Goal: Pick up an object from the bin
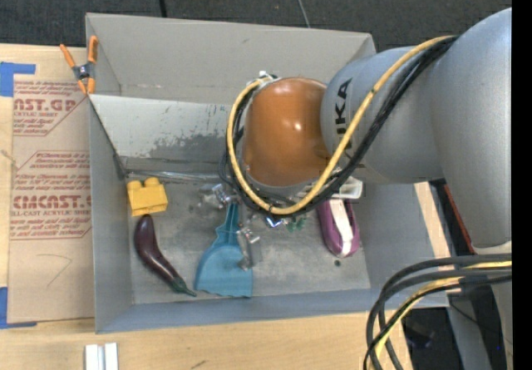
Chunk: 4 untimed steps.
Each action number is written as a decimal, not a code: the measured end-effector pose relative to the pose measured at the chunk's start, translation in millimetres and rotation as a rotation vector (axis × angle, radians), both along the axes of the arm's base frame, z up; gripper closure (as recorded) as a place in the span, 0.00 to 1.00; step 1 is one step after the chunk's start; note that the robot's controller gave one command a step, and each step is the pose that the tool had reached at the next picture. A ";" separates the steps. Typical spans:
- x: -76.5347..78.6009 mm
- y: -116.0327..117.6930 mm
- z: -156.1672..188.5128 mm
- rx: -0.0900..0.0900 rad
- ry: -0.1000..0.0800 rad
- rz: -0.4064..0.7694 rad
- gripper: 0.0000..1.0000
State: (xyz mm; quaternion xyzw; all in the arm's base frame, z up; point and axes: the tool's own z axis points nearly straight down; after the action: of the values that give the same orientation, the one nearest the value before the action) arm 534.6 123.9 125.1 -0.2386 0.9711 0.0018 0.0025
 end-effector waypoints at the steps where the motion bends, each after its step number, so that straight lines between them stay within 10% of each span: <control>1: 25.4 -17.5 -32.1 -0.003 -0.001 0.211 0.00; 2: 31.7 -4.2 -55.1 0.000 -0.007 0.655 1.00; 4: 30.9 -4.2 -51.5 0.001 -0.005 0.655 1.00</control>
Offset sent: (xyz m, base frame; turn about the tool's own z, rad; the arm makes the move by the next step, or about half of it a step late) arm 0.0313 -0.0055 -0.0551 -0.6574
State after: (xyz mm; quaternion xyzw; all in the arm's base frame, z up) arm 565.6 119.7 73.6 -0.5383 0.8428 0.0022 0.0042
